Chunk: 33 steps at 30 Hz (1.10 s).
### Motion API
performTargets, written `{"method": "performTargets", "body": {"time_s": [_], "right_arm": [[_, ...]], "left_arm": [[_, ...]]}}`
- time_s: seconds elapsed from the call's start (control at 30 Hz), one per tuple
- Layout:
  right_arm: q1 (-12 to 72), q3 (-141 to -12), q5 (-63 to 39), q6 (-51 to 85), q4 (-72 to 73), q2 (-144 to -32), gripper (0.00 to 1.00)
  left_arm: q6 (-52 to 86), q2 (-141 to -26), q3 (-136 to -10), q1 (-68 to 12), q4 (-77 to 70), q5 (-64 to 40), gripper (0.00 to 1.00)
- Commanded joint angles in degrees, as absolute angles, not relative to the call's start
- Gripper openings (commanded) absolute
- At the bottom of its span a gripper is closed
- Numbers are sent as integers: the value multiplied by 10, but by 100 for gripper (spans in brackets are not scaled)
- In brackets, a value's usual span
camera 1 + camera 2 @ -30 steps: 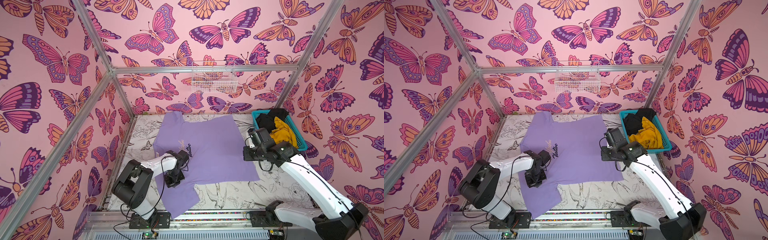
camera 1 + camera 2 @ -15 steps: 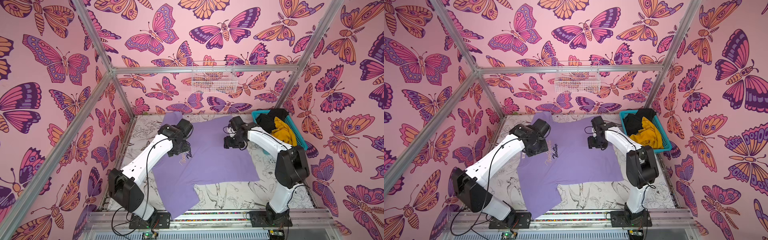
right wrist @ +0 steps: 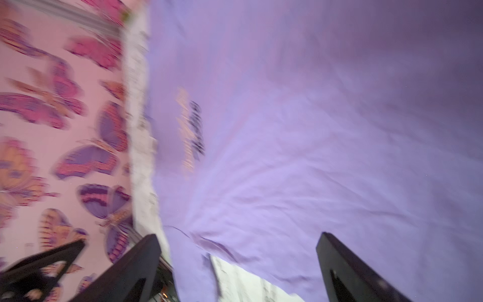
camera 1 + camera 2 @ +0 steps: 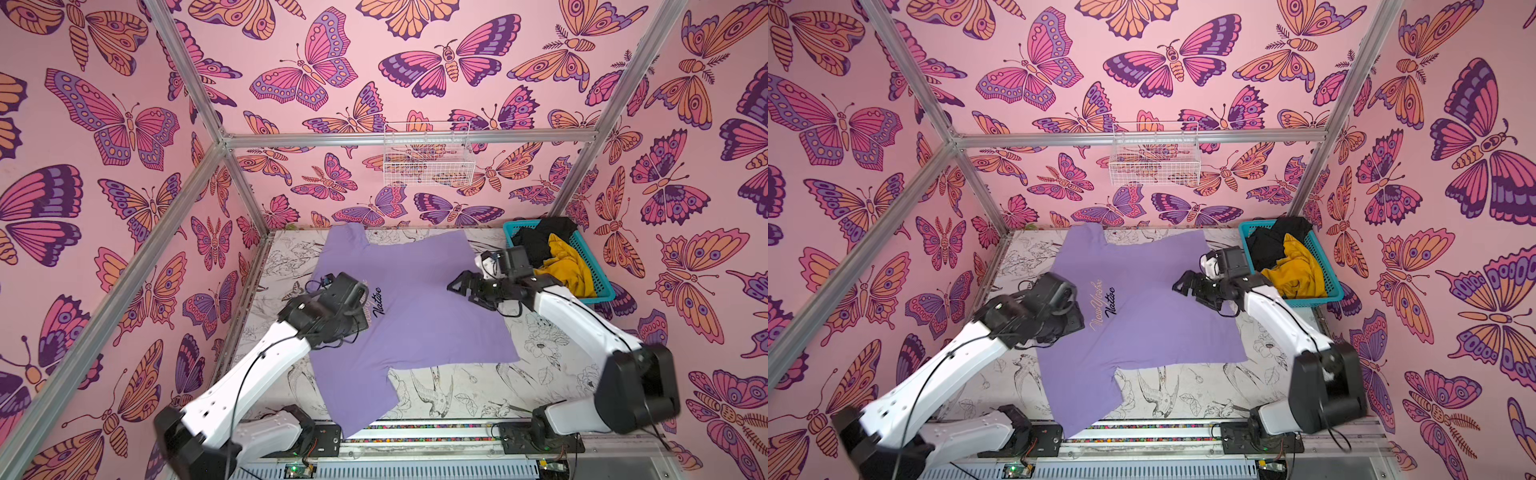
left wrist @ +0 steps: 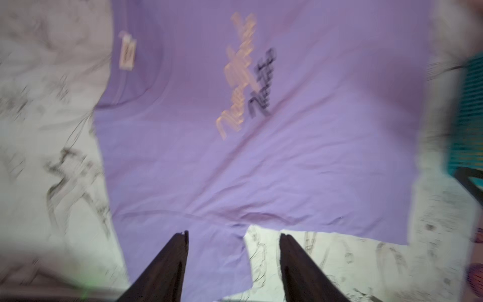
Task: Fold and stack t-shirts
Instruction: Flatten out the T-shirt at the center of the board.
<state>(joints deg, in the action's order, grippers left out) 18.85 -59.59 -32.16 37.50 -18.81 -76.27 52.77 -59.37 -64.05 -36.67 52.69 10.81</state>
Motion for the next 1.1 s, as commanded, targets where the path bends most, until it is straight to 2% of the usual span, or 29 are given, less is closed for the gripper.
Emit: {"method": "performTargets", "body": {"time_s": [0.0,0.03,0.13,0.17,0.23,0.27,0.3,0.37,0.43,0.47,0.53,0.67,0.73,0.83,0.9,0.93,1.0,1.07], "right_arm": [[190,-620,-374,512,9,-688,99],[190,-646,-379,525,3,-682,99],[189,-715,-444,569,19,-695,99],[189,-723,-478,607,66,-705,99],[189,-720,-519,727,210,-734,99],[189,-716,-532,812,300,-757,99],[188,-715,-535,877,360,-778,99],[185,-718,-537,1005,508,-828,99],[184,-711,-502,1121,663,-866,99],[183,-716,-480,1172,732,-886,99],[183,-723,-443,1209,784,-896,99],[185,-672,-321,1187,789,-879,99],[181,-646,-289,1155,785,-857,99],[175,-629,-328,1013,679,-786,99],[182,-650,-383,833,472,-719,99],[189,-681,-396,705,316,-693,100],[230,-773,-275,405,-83,-647,95],[270,-822,-140,261,-258,-638,94]], "left_arm": [[509,-495,-580,-363,275,108,66],[494,-477,-571,-359,225,88,63],[401,-460,-584,-352,122,-18,67],[388,-463,-596,-352,108,-41,65],[383,-471,-617,-351,102,-53,53],[399,-472,-619,-351,107,-49,59],[399,-471,-612,-351,88,-46,59],[401,-461,-584,-351,20,-43,71],[416,-451,-571,-350,-11,-22,75],[429,-446,-565,-348,-23,-10,82],[453,-433,-554,-337,-47,-3,90],[453,-419,-572,-323,-22,-3,90],[508,-421,-591,-323,12,42,100],[518,-435,-630,-320,70,62,100],[492,-445,-639,-321,71,51,99],[480,-450,-646,-322,74,49,99],[455,-470,-668,-321,109,47,98],[445,-495,-694,-321,174,57,98]]}}
